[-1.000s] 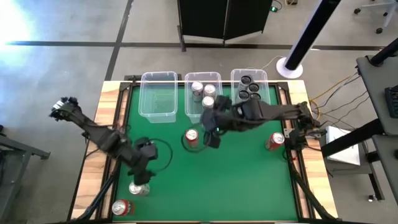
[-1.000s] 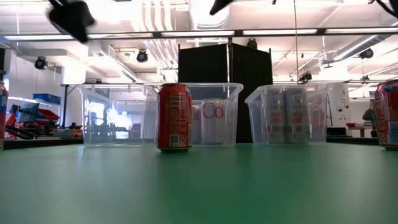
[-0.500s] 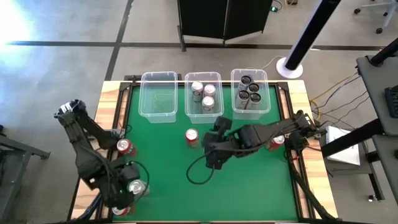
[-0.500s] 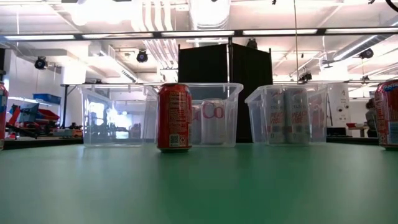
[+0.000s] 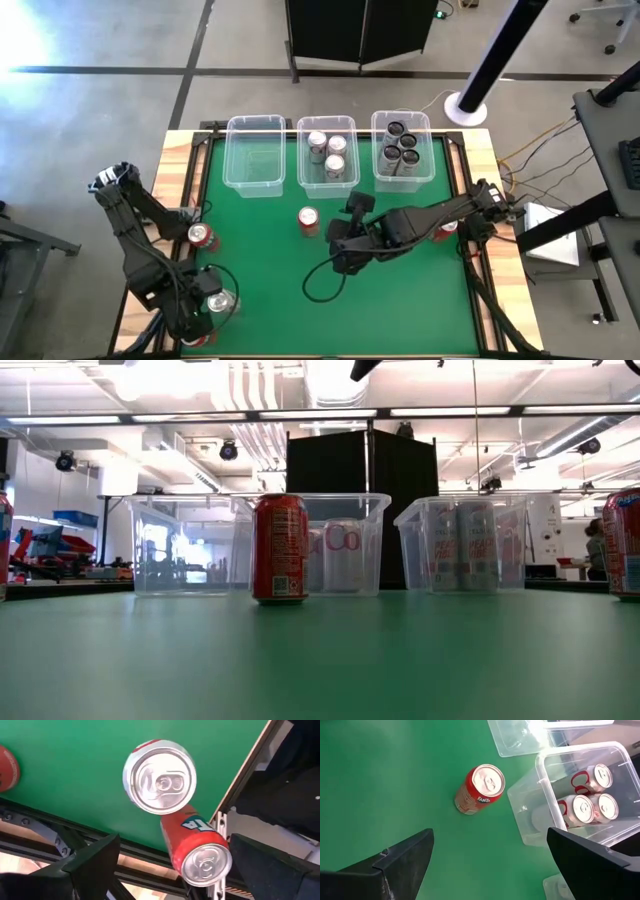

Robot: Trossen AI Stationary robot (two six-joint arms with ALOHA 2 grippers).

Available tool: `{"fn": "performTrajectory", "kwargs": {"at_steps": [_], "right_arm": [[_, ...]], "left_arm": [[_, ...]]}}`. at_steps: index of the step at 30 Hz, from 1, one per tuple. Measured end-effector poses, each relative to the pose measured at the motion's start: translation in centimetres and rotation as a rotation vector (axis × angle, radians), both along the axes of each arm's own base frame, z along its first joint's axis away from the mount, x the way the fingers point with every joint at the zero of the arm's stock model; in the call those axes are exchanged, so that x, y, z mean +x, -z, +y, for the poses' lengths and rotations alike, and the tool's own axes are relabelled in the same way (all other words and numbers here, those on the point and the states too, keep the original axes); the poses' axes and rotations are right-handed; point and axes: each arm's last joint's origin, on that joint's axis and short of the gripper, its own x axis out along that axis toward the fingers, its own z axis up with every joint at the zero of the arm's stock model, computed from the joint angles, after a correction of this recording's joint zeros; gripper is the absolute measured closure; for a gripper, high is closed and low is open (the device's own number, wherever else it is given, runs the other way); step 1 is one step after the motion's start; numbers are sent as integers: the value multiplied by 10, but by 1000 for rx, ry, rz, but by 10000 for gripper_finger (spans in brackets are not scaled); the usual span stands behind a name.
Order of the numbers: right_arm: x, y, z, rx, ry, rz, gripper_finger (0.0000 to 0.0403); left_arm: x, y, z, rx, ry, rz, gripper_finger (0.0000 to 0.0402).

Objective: Sort soda cans
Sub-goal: Put the red-silver soda can into the middle transparent bin

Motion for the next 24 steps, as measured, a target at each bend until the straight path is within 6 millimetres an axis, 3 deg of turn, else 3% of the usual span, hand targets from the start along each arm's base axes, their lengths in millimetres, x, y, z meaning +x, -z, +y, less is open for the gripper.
{"fn": "performTrajectory", "kwargs": {"at_steps": [6, 12, 17, 24], "right_arm": [[-1, 0, 1, -19, 3, -3, 19], [-1, 6, 2, -35, 13, 9, 19], [-2, 16, 3, -36, 31, 32, 19], [-5, 27, 10, -37, 32, 51, 19]], "left_arm": [[2, -1, 0, 13, 11, -49, 40], [8, 2, 12, 84, 23, -22, 40], [14, -1, 11, 43, 24, -78, 40], [9, 5, 16, 65, 1, -34, 16]]}}
